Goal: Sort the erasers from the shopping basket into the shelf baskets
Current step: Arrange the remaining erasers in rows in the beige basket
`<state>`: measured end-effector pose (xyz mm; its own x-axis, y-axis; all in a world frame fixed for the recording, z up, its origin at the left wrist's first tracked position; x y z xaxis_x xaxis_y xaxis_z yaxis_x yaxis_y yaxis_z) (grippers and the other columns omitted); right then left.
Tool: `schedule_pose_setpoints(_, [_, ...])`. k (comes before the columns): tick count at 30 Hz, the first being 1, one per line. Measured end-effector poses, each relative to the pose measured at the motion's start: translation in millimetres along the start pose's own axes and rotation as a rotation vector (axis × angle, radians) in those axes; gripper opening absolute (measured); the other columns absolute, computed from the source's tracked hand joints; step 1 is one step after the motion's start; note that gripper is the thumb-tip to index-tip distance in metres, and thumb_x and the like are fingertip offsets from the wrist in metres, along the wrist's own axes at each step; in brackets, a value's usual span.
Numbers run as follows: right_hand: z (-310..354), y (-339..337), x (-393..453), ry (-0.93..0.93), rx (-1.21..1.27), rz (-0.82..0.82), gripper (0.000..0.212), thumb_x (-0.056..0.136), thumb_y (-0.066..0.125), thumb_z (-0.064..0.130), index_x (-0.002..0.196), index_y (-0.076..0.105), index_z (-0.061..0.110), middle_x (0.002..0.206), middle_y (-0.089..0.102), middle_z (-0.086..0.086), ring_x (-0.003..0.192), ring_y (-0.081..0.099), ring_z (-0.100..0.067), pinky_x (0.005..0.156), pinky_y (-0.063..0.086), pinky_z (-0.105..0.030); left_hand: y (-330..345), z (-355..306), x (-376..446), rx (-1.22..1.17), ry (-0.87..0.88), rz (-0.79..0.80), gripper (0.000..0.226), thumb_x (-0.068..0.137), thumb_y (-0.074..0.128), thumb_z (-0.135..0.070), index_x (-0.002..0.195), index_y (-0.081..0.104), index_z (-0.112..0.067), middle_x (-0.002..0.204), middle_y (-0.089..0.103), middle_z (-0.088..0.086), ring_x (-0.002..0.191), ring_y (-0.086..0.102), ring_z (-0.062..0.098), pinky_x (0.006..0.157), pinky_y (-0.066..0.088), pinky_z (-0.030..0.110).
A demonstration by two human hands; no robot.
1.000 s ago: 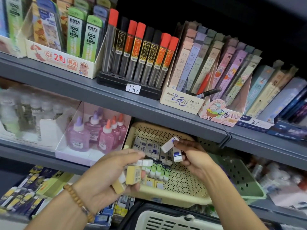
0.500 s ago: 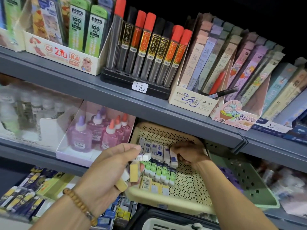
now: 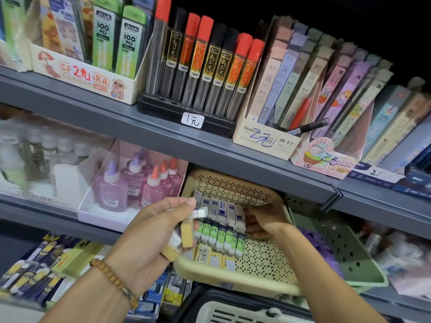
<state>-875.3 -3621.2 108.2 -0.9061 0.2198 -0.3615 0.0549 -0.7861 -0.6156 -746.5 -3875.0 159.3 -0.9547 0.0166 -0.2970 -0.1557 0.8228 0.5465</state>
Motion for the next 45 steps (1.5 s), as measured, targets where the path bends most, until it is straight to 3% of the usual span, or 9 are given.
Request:
schedule_pose_setpoints(4, [36.0,-10.1,-42.1,-0.245,0.029,-0.089,0.026,0.098,0.056,0.033,0.091,0.072,0.014,0.086,0.072,-0.002,0.079,0.065,-0.019,0.076,0.053,-0.029,3.4,1.4,0.9,0.018,-0.001,0.008,0.022,0.064,0.072,-0.020,0.083,0.073,-0.009,0.080,0.069,0.015,0.064,0.066,0.018,0.058,0.053,0.033])
schedule_pose_setpoints(6, [55.1,5.3,-75.6,-0.298,0.236,0.077,0.034,0.095,0.059,0.039,0.083,0.073,0.011,0.071,0.071,-0.003,0.062,0.063,-0.014,0.057,0.050,-0.023,4.9,2.3,1.5,0.024,-0.003,0.005,0.019,0.065,0.072,-0.020,0.080,0.074,-0.010,0.079,0.070,0.014,0.066,0.067,0.018,0.058,0.053,0.034])
schedule_pose_setpoints(10, [88.3,41.9,-134.3,-0.401,0.235,0.405,0.045,0.083,0.065,0.058,0.075,0.074,0.015,0.068,0.069,-0.004,0.060,0.063,-0.014,0.054,0.050,-0.023,11.2,2.8,-0.4,0.073,0.005,0.020,0.015,0.068,0.071,-0.023,0.079,0.075,-0.013,0.069,0.061,0.013,0.058,0.057,0.020,0.064,0.047,0.037])
schedule_pose_setpoints(14, [97.7,54.6,-141.3,-0.409,0.298,0.484,0.020,0.087,0.072,0.030,0.079,0.074,0.012,0.066,0.066,-0.003,0.054,0.058,-0.013,0.048,0.047,-0.021,13.8,9.0,3.1,0.019,-0.030,0.051,0.028,0.079,0.067,-0.011,0.106,0.069,-0.005,0.083,0.063,0.017,0.066,0.059,0.023,0.061,0.048,0.035])
schedule_pose_setpoints(20, [83.1,45.7,-101.9,-0.232,0.578,0.374,0.013,0.093,0.064,0.014,0.097,0.070,0.003,0.072,0.069,-0.012,0.050,0.062,-0.017,0.044,0.049,-0.022,10.5,6.2,2.6,-0.100,-0.045,0.086,0.058,0.052,0.071,0.006,0.108,0.071,-0.009,0.102,0.073,0.013,0.091,0.072,0.028,0.065,0.059,0.038])
schedule_pose_setpoints(26, [67.4,35.8,-40.4,-0.132,0.340,0.136,0.011,0.092,0.064,0.014,0.091,0.071,0.006,0.060,0.064,-0.004,0.047,0.053,-0.011,0.046,0.044,-0.023,-13.2,-20.8,1.0,-0.167,0.043,0.050,0.050,0.069,0.057,0.014,0.116,0.061,-0.005,0.100,0.073,0.020,0.089,0.072,0.034,0.059,0.061,0.042])
schedule_pose_setpoints(35, [83.9,90.1,-4.4,-0.098,0.106,0.282,0.020,0.097,0.049,0.011,0.085,0.063,0.015,0.069,0.072,0.003,0.053,0.066,-0.006,0.045,0.045,-0.018,-26.6,-31.1,4.5,-0.159,0.124,-0.030,0.041,0.083,0.048,0.022,0.111,0.064,-0.004,0.100,0.074,0.015,0.088,0.074,0.027,0.069,0.060,0.041])
schedule_pose_setpoints(40, [101.9,64.1,-42.1,-0.304,0.126,0.158,0.016,0.096,0.058,0.023,0.083,0.067,0.020,0.073,0.075,0.000,0.050,0.064,-0.006,0.042,0.043,-0.016,-28.0,-32.6,5.5,-0.186,0.162,-0.073,0.037,0.084,0.048,0.022,0.105,0.065,-0.003,0.102,0.073,0.017,0.086,0.074,0.026,0.065,0.061,0.035])
schedule_pose_setpoints(45, [103.5,83.7,-122.7,-0.427,0.130,0.499,0.028,0.084,0.070,0.047,0.082,0.075,0.019,0.083,0.076,-0.004,0.069,0.070,-0.014,0.055,0.050,-0.021,-22.7,-32.6,6.4,-0.224,0.209,-0.090,0.033,0.086,0.048,0.020,0.104,0.062,-0.003,0.107,0.070,0.021,0.092,0.073,0.025,0.073,0.061,0.038])
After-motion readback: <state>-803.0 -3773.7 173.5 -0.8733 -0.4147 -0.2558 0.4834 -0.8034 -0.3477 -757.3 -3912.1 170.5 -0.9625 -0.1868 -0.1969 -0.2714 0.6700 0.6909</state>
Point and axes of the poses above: each hand's wrist, its own x-axis towards the middle knuckle, its own y-axis out of the palm, z = x × y, the point moved 10 cm from there along x, towards the middle knuckle
